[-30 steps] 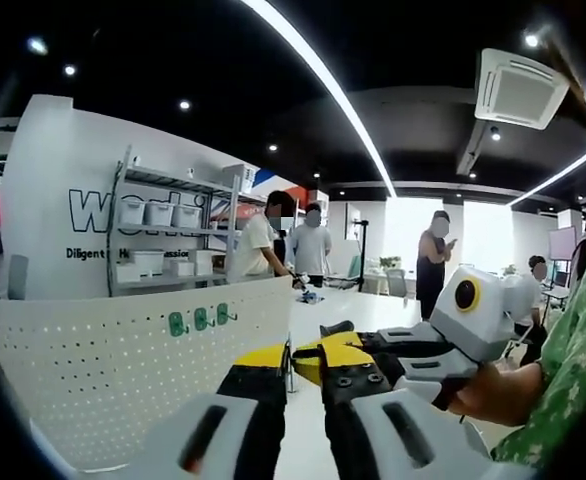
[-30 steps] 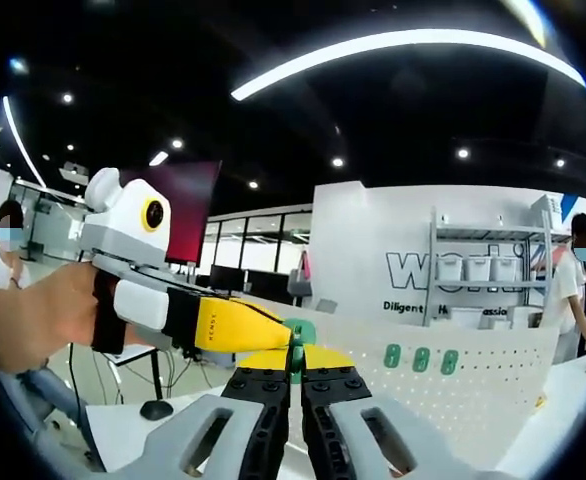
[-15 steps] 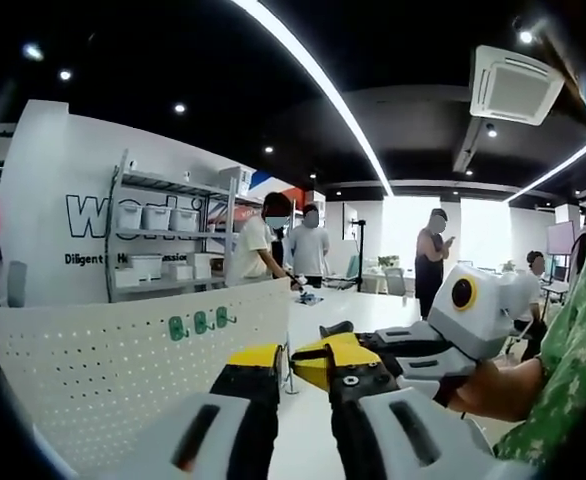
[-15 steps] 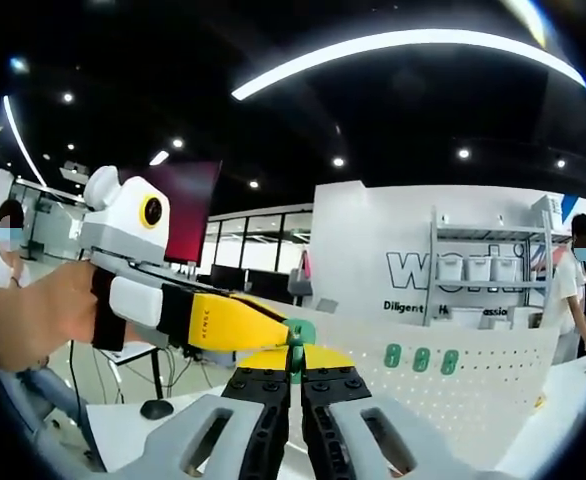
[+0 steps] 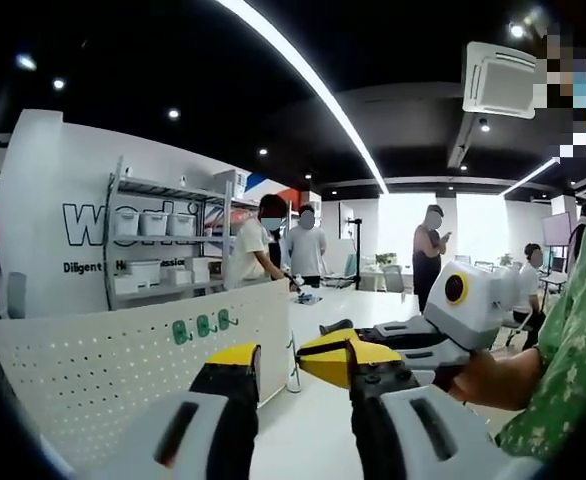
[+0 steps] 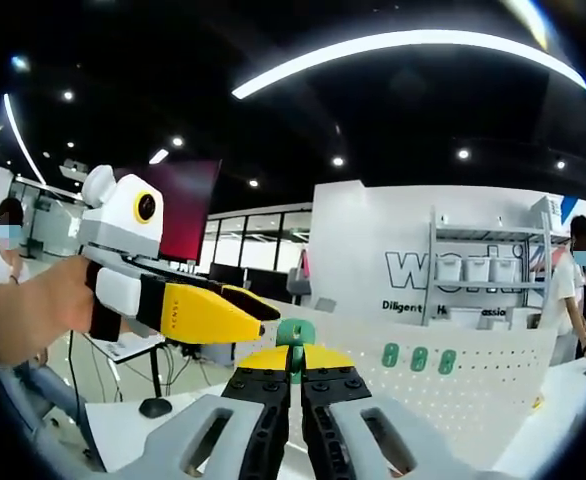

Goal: Insert the hook assembly into the mounting plate slot until the hook locks in place.

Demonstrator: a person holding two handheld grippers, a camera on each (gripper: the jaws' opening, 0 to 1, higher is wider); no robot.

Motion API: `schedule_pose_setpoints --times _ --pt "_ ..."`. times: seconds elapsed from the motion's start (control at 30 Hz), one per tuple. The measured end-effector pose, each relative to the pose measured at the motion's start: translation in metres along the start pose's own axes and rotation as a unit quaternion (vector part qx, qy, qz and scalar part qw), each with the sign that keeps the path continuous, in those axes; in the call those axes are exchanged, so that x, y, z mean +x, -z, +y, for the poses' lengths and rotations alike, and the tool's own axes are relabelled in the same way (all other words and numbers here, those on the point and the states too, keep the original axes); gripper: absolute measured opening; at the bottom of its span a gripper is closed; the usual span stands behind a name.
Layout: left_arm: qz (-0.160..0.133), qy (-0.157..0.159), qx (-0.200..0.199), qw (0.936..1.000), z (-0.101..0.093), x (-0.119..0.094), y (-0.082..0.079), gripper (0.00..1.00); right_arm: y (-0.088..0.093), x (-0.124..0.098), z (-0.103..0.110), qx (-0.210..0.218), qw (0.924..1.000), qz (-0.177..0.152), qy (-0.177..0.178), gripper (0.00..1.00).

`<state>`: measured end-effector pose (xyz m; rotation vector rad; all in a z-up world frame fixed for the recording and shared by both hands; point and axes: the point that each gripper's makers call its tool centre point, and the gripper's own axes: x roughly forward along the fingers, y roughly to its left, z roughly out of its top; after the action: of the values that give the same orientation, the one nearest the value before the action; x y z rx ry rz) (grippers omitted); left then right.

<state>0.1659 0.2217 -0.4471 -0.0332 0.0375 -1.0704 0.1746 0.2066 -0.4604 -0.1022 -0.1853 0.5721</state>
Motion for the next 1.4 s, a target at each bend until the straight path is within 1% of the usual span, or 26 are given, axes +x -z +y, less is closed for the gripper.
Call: schedule_pose_setpoints --times 0.1,0.17,0.27,0.4,0.47,0.6,0.7,0.83,1.23,1.4 --pt "0.010 0.012 0.008 0.9998 -0.004 -0.002 0.005 0.50 0.000 -0.001 0.000 -0.001 1.0000 0.000 0.001 0.01" --pt "0.014 0.020 0.016 0.9996 -0.008 -0.003 0.007 0.54 0.000 -0.001 0.001 0.000 1.0000 0.001 0.000 0.01" --pt "0.017 0.025 0.018 0.9994 -0.010 -0.004 0.009 0.62 0.000 -0.001 0.001 0.000 1.0000 0.000 0.000 0.01" --pt "0.016 0.032 0.023 0.9991 -0.013 -0.005 0.010 0.77 0.000 -0.001 0.001 0.001 1.0000 0.001 0.001 0.01" --pt "0.017 0.042 0.025 0.9987 -0.016 -0.006 0.011 0.81 0.000 -0.001 0.001 0.001 1.0000 0.001 0.001 0.01" --pt "0.011 0.062 0.025 0.9977 -0.023 -0.008 0.012 0.94 0.000 0.000 0.001 0.000 1.0000 0.000 0.003 0.01" --pt "0.014 0.070 0.029 0.9970 -0.026 -0.010 0.014 1.00 0.000 0.001 0.000 0.000 1.0000 0.001 0.005 0.01" --pt "0.013 0.083 0.028 0.9961 -0.028 -0.013 0.015 1.00 0.001 0.002 0.000 0.000 1.0000 0.003 0.007 0.01" --pt "0.008 0.082 0.030 0.9961 -0.021 -0.023 0.016 1.00 0.005 0.008 -0.002 0.000 0.9999 0.010 0.014 0.01" --pt "0.012 0.081 0.029 0.9962 -0.016 -0.029 0.019 1.00 0.009 0.012 -0.001 0.001 0.9998 0.014 0.016 0.01"
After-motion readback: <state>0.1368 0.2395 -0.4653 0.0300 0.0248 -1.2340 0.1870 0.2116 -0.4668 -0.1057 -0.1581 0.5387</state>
